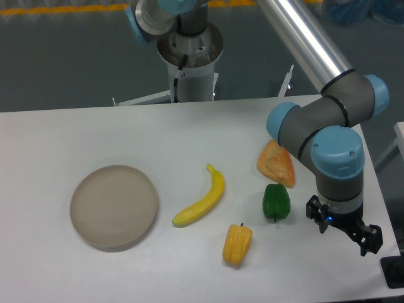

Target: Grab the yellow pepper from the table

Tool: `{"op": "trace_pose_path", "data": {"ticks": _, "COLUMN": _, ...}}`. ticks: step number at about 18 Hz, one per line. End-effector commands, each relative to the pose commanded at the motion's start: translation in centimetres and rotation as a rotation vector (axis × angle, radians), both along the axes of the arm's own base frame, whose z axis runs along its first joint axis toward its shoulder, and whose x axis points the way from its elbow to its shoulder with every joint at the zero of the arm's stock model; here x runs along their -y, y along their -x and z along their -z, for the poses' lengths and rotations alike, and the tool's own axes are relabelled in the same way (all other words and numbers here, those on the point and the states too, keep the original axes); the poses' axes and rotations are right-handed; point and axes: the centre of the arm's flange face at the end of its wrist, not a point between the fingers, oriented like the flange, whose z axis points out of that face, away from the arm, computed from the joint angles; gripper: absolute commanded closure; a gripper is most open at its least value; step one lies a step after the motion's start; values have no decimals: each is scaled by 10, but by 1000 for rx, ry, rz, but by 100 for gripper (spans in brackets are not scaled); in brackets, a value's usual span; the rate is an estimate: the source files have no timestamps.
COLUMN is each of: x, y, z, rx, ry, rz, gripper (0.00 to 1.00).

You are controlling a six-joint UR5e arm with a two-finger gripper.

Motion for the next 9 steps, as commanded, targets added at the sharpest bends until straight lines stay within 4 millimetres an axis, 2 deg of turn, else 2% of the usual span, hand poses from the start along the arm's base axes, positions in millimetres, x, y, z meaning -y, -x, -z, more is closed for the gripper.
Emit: {"op": "trace_pose_path", "data": {"ticks": 9, "x": 2, "y": -2, "z": 0, "rx": 5, "ry": -2, "rz": -19, "gripper": 0}}
